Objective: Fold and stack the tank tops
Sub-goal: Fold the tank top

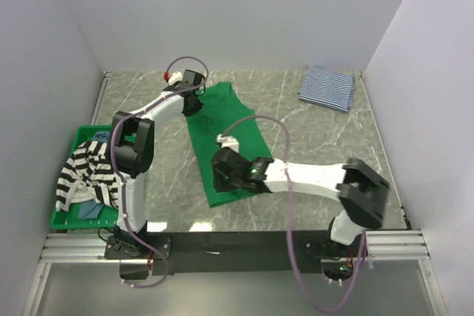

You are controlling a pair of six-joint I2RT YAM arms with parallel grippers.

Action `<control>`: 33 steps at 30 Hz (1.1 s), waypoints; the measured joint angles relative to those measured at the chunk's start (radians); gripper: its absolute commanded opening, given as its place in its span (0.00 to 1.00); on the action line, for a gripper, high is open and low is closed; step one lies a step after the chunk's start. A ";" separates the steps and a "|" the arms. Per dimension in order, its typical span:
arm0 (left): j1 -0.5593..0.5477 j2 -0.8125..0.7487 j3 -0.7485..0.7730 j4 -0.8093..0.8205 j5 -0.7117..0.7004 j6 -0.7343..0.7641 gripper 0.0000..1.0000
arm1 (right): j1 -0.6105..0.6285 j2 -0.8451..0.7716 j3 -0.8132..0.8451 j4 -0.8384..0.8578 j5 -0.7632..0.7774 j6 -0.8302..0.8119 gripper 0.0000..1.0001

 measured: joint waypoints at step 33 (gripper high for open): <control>0.092 0.238 0.285 0.034 0.215 0.230 0.59 | 0.077 0.300 0.286 0.066 -0.142 -0.108 0.47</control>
